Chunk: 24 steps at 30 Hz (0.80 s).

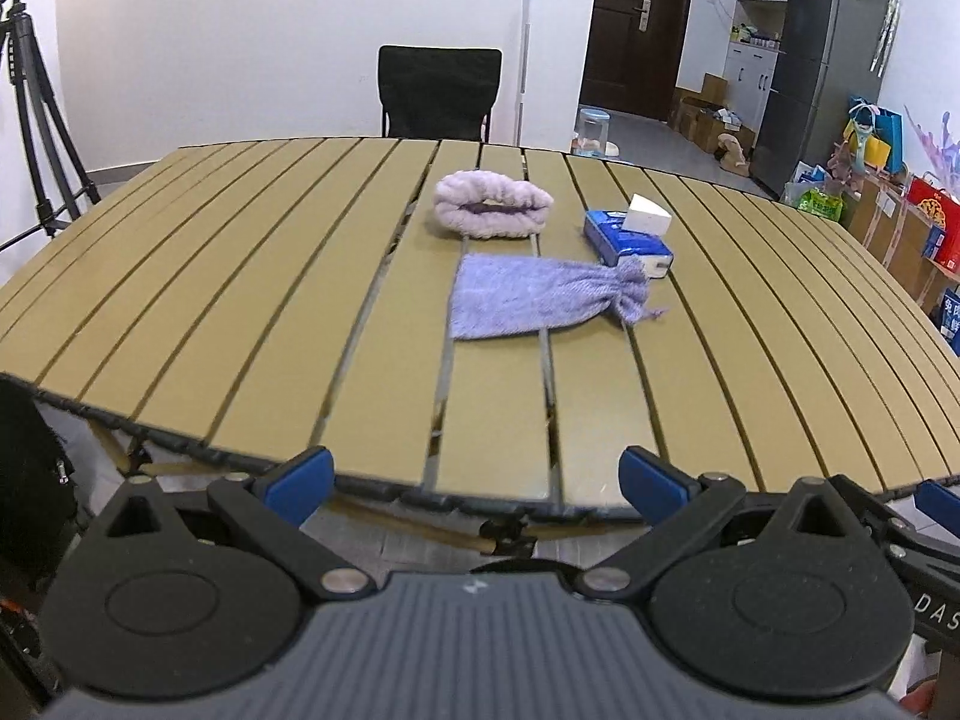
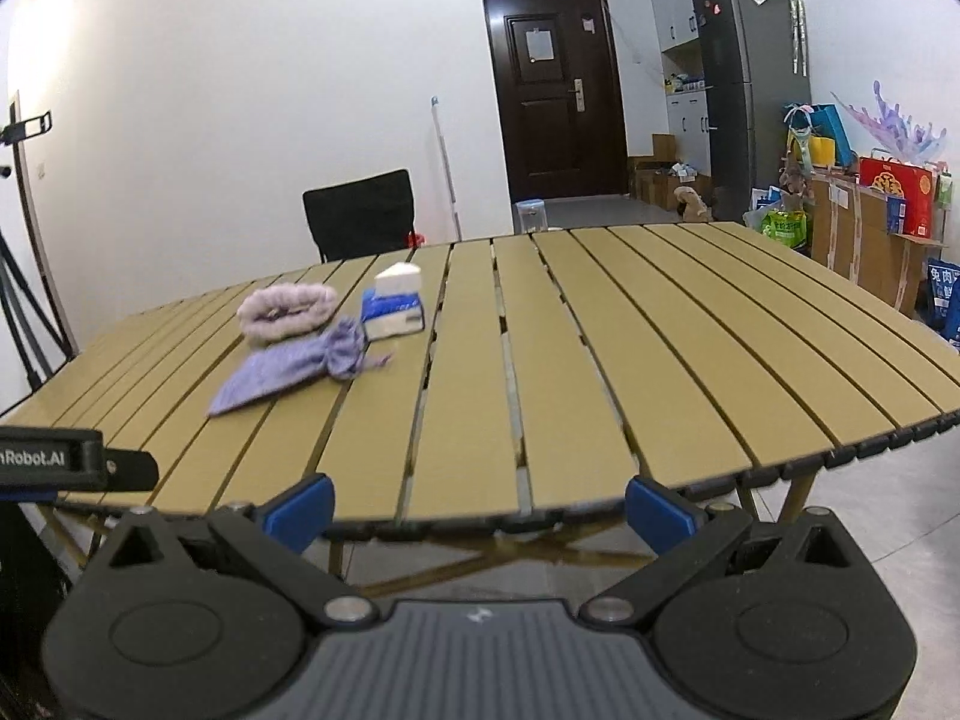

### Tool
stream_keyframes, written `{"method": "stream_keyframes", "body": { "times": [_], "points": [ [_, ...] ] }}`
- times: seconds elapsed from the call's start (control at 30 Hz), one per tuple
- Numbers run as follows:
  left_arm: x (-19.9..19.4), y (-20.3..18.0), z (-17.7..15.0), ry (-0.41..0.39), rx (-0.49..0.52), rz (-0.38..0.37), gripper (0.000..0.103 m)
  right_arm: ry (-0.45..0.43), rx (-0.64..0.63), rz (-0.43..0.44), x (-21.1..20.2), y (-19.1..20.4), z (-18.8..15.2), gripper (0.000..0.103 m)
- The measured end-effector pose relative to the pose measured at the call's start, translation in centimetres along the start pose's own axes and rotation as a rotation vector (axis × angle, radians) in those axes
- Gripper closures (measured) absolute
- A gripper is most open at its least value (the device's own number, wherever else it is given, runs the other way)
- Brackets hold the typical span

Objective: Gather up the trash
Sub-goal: 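Raise both open tools back toward the table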

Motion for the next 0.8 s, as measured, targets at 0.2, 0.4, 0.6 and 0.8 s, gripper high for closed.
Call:
{"method": "stream_keyframes", "body": {
  "times": [0.2, 0.4, 0.6, 0.8],
  "points": [
    [2.4, -1.7, 1.5, -0.005, -0.013, -0.018, 0.0, -0.017, 0.004, -0.03, 2.3, -1.8, 1.4, 0.0],
    [4.4, -3.5, 3.1, -0.028, -0.008, -0.039, 0.0, -0.025, 0.012, -0.056, 5.0, -3.5, 2.6, 0.0],
    [7.0, -4.8, 4.2, -0.018, 0.01, -0.049, 0.0, -0.035, 0.047, -0.083, 7.4, -4.8, 3.0, 0.0],
    [9.8, -5.4, 5.3, 0.009, -0.002, -0.054, 0.0, -0.061, 0.091, -0.111, 8.8, -6.4, 2.8, 0.0]
  ]
}}
Point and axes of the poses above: each gripper's, at about its wrist camera, not at the fingertips, and x roughly the way its jaws point, y to its left, z to its top, the point moved 2 cm from there along x, roughly the way its jaws point, and after that the axes turned 11 degrees about -x, right-handed, at the moved point
